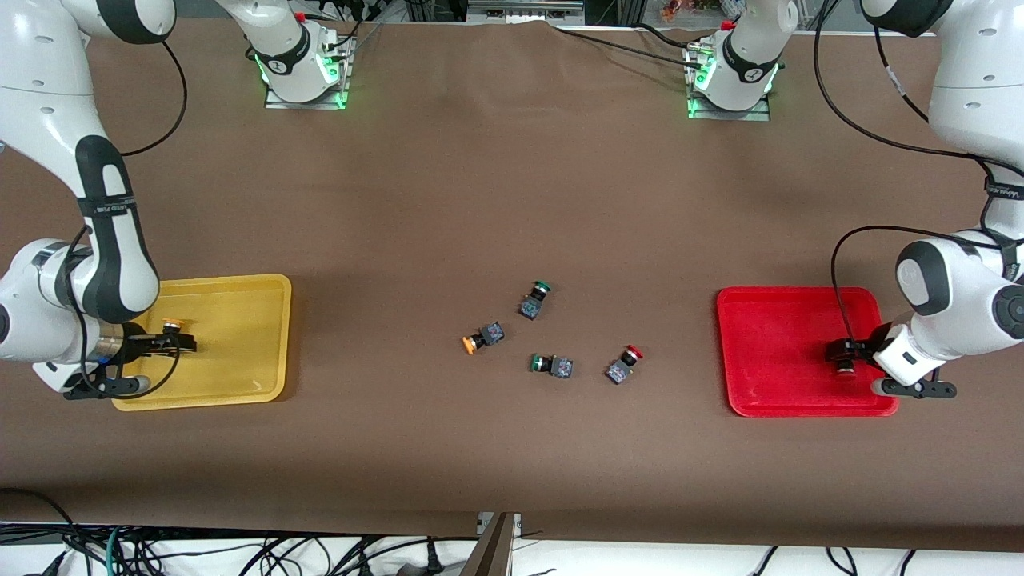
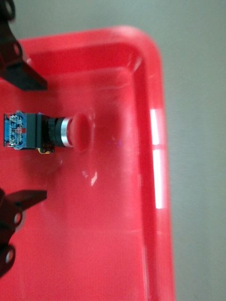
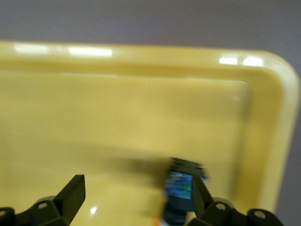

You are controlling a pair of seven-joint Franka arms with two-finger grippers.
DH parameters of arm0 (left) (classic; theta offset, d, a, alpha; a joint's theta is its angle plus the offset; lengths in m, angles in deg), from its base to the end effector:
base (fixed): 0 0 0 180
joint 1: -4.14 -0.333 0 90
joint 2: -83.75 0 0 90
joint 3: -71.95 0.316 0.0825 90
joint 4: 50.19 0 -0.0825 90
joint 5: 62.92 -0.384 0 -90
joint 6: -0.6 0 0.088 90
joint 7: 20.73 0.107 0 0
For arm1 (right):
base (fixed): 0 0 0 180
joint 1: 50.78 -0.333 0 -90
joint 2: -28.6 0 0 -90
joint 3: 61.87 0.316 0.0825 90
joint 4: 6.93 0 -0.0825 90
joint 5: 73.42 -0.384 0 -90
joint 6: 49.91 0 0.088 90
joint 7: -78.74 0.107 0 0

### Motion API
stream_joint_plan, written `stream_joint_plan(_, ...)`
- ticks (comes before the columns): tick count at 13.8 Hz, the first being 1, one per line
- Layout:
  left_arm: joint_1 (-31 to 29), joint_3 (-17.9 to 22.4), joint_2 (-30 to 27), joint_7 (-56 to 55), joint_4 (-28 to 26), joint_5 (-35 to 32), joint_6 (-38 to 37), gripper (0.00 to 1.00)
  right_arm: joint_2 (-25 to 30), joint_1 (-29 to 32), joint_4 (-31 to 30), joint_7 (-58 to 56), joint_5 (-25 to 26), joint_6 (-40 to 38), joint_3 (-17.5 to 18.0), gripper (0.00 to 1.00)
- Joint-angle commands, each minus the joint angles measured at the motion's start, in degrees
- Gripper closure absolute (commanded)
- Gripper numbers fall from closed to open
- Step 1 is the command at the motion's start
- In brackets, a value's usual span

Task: Place red and yellow buttons in trays
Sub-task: 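Carry the red button to the red tray while the right gripper carries yellow, then open both grippers to release the buttons into the trays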

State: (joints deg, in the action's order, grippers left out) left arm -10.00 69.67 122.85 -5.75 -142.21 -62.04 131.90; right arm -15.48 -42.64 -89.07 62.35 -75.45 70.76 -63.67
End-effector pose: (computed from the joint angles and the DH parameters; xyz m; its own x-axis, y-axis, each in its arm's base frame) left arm 0.6797 0.1461 0.2294 0.9993 -0.0352 0.0126 -0.0356 -0.9988 0.0346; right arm 0.7051 -0.1178 0.2274 0.9907 0.1018 -0.0905 0.0991 -0.9945 -0.0336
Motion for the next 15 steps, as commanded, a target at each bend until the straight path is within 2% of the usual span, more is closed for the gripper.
stream_joint_plan(1, 0.7, -0.4, -6.6, -0.6, -0.4, -0.9, -5.4, 0.0, 3.1, -3.9, -0.7, 9.7, -0.4, -2.9, 1.6, 0.01)
stream_joint_plan(4, 4.6, -0.4, -7.6, -6.3, 2.3, -0.4, -8.9, 0.0, 4.4, -11.1, -0.7, 24.0, -0.4, -3.2, 1.6, 0.01)
stream_joint_plan(7, 10.1, -0.4, -7.1, -12.9, 4.3, -0.4, -8.9, 0.0, 4.5, -18.4, -0.7, 40.0, -0.3, -3.2, 1.6, 0.01)
stream_joint_plan(10, 14.7, -0.4, -5.4, -13.9, 5.9, -0.1, -8.7, 0.0, 3.8, -25.1, -0.6, 55.1, -0.2, -1.8, 1.5, 0.01)
stream_joint_plan(15, 21.7, -0.5, -2.5, -13.8, 7.8, 0.1, -8.2, 0.0, 0.9, -34.4, -0.6, 79.2, -0.2, 8.8, 1.5, 0.01)
